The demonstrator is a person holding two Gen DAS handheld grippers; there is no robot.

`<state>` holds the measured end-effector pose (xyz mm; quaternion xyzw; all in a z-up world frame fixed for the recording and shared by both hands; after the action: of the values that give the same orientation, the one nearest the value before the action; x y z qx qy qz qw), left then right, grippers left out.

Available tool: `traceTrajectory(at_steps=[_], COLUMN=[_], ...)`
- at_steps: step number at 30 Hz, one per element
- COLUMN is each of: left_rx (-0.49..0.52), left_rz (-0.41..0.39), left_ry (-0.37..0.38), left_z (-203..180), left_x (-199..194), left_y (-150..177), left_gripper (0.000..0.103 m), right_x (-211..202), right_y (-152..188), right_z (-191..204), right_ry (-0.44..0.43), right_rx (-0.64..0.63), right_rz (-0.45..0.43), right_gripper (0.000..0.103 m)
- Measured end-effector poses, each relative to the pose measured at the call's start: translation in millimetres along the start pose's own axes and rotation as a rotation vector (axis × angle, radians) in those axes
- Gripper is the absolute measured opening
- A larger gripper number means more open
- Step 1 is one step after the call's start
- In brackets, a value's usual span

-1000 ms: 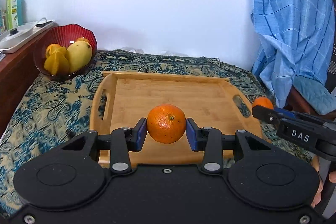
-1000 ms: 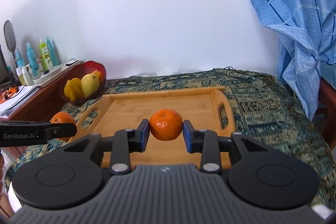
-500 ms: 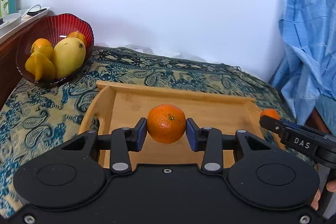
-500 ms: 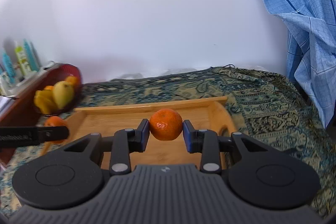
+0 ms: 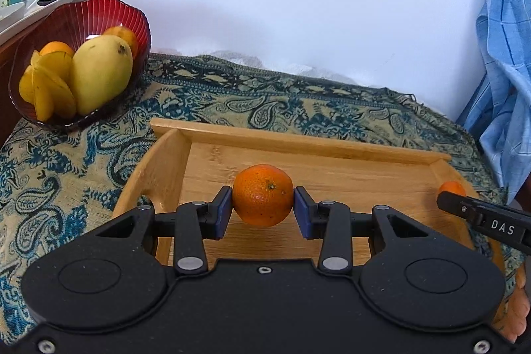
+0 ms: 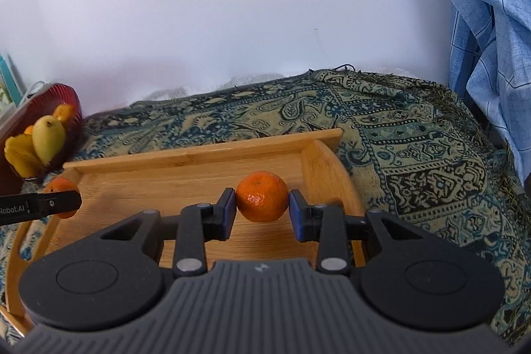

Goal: Organize fruits
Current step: 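Lower the mandarins onto the tray and open both tools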

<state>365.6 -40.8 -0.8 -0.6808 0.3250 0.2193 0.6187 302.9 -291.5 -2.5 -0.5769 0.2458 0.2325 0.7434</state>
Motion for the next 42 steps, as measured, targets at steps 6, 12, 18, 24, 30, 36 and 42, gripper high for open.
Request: traceTrajectory(at_steps=[6, 12, 18, 24, 30, 36, 42], left_rx=[0.02, 0.014, 0.038, 0.028, 0.012, 0.043, 0.016], left_rz=[0.008, 0.021, 0.015, 0.017, 0.02, 0.02, 0.03], left_ry=[-0.019, -0.029, -0.039, -0.036, -0.036, -0.054, -0.054], left_z=[-3, -2, -5, -4, -2, -5, -4], left_x=[7, 11, 13, 13, 15, 15, 14], left_y=[5, 8, 10, 10, 10, 13, 12], left_gripper=[0.038, 0.038, 0.038, 0.038, 0.039, 0.039, 0.053], right_x=[7, 10, 12, 13, 12, 12, 11], right_y=[4, 4, 6, 6, 6, 6, 6], right_z=[2, 4, 4, 3, 3, 3, 1], right_ry=[-0.005, -0.007, -0.006, -0.009, -0.013, -0.014, -0.013], right_rx=[-0.011, -0.018, -0.02, -0.018, -0.014, -0.013, -0.007], right_rz=[0.025, 0.029, 0.037, 0.038, 0.037, 0.036, 0.037], right_gripper=[0.038, 0.038, 0.039, 0.039, 0.039, 0.04, 0.044])
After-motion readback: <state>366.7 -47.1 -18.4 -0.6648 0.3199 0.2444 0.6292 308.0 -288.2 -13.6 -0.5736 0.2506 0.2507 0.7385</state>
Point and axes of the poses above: each gripper's, at about its wrist camera, not at the fingertips, and x roughly the way its jaws point, z to its left, y to its underside, the point moved 6 cm from there along x, roughly the way its jaws point, and after that the axes turned 2 degrees about -y, right-handed, at the moved point
